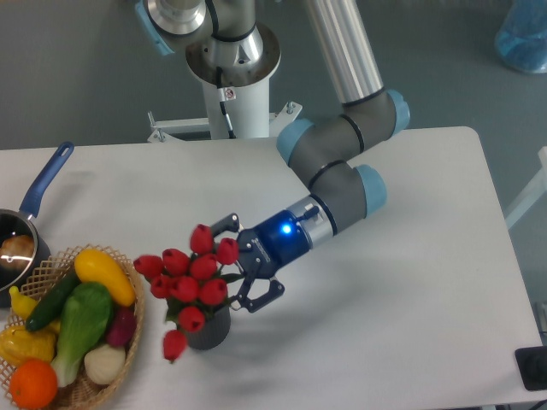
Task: Insert the flowers into the vase
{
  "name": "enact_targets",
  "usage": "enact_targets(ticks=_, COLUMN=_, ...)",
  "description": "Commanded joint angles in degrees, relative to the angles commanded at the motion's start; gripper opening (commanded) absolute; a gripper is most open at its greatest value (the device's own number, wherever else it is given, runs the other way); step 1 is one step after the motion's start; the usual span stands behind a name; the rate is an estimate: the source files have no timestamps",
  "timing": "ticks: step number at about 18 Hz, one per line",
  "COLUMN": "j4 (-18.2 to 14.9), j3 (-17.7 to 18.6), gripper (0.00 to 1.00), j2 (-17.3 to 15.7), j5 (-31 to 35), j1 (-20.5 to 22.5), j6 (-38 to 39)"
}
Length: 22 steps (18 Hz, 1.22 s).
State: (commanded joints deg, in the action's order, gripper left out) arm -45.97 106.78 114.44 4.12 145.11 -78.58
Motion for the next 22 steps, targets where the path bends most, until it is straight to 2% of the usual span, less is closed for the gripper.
enact_targets(ticks=3, j4=0.00, j3=0.18, gripper=1.00, j2=-0.09, j5=1.67, j1=0.52, j6=0.01)
enact_targets(ticks=11, j4=0.00, j3=-0.26, gripper=1.00, j2=-0.09, j5=12.12, j1=3.69, j6=-0.52)
enact_targets(ticks=15, j4=-0.09, j3=0.35, gripper=1.00, j2=-2.28, j5=17.93, j1=5.18, j6=-0.44)
enact_targets(ticks=19, j4=-0.18, j3=0.62, gripper=1.00, j2=-4.40, j5=19.08, j1=8.86, j6=-0.44)
enact_targets(ticks=22, j4=-0.18, j3=-0.08, gripper=1.00, j2=-4.75, j5=19.34, j1=13.43, j6=-0.35)
